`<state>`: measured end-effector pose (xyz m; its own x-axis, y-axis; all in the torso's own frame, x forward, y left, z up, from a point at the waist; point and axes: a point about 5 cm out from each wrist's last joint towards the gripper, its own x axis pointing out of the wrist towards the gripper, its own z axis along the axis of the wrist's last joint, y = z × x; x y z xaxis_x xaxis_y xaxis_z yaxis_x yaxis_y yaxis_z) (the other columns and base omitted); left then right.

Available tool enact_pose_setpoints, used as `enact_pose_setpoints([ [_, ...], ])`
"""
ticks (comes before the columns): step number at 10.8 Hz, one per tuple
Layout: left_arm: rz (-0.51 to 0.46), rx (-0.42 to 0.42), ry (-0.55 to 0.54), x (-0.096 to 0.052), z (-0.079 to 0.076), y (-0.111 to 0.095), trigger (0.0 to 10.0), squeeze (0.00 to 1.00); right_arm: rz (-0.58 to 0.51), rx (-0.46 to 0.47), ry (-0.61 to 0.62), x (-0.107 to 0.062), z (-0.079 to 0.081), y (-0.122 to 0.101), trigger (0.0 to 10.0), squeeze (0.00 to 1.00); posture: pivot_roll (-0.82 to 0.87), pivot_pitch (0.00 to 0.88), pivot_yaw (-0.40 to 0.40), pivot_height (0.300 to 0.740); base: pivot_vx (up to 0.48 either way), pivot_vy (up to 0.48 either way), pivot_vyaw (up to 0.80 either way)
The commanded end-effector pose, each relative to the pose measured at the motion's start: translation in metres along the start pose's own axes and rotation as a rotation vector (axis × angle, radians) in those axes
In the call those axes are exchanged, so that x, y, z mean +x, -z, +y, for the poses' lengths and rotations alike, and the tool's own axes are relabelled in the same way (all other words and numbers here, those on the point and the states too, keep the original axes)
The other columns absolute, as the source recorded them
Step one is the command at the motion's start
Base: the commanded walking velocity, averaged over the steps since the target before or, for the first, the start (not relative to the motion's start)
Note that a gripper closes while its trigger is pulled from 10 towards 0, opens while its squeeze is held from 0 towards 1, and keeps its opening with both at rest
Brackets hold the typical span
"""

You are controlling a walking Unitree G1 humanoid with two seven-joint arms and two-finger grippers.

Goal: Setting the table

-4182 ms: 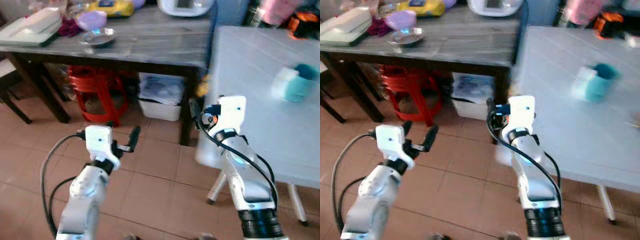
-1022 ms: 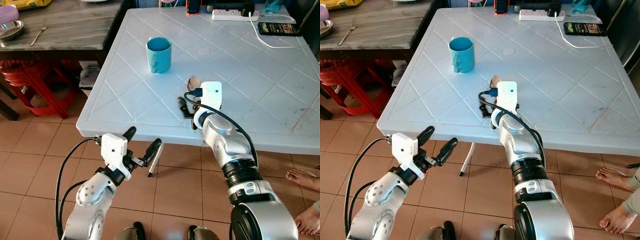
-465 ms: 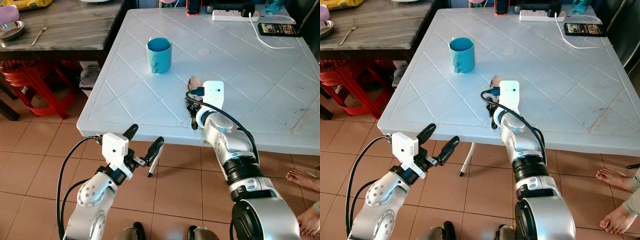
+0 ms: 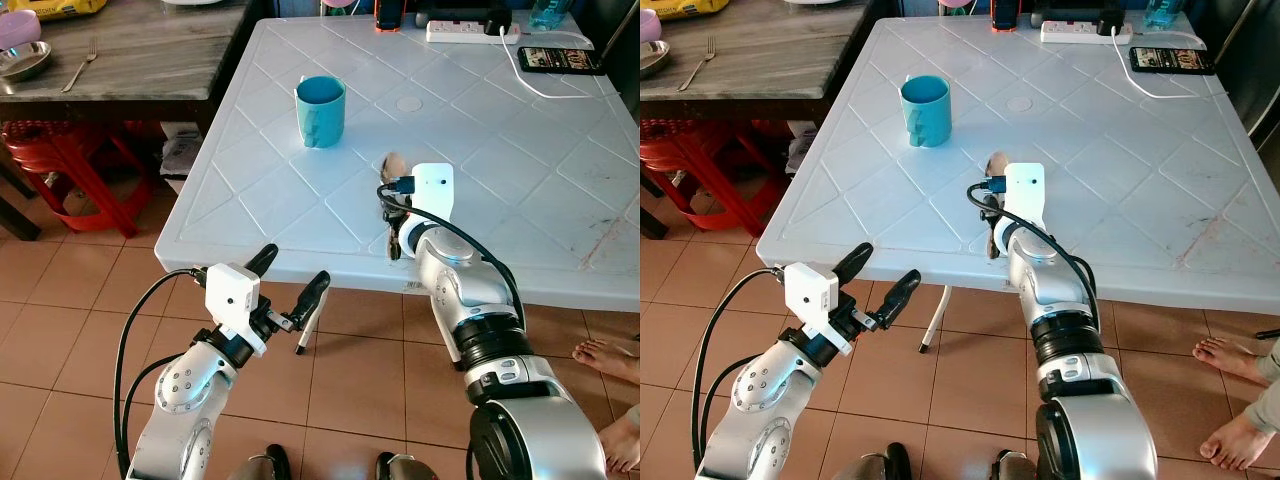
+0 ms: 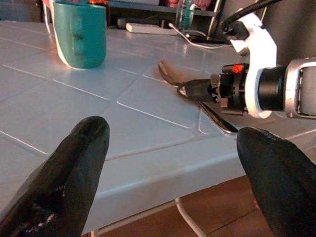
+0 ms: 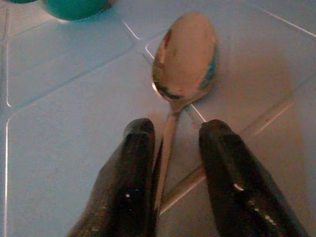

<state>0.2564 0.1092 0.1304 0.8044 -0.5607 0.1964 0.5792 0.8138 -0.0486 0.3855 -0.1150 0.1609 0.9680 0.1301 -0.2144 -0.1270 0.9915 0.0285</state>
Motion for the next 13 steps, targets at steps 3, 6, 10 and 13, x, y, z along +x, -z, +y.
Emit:
enact_pose_setpoints([
  [3, 0.017, 0.018, 0.003, -0.003, 0.001, 0.003, 10.0, 0.00, 0.256, -0.036, -0.001, -0.009, -0.006, 0.067, 0.0, 0.00, -0.05, 0.220, 0.081, 0.740, 0.000, 0.000, 0.00],
  [6, 0.017, 0.019, 0.006, -0.004, 0.001, 0.003, 10.0, 0.00, 0.263, -0.037, -0.002, -0.011, -0.005, 0.073, 0.0, 0.00, -0.04, 0.216, 0.085, 0.740, 0.000, 0.000, 0.00],
  [10, 0.025, 0.023, -0.048, -0.002, 0.006, 0.004, 10.0, 0.00, 0.123, 0.028, 0.015, -0.011, -0.002, 0.053, 0.0, 0.00, -0.04, 0.208, 0.087, 0.740, 0.000, 0.000, 0.00],
  [13, 0.018, 0.033, -0.113, 0.004, 0.018, 0.000, 10.0, 0.00, -0.063, 0.030, 0.046, -0.025, 0.000, 0.032, 4.2, 0.00, -0.03, 0.200, 0.089, 0.740, 0.000, 0.000, 0.00],
])
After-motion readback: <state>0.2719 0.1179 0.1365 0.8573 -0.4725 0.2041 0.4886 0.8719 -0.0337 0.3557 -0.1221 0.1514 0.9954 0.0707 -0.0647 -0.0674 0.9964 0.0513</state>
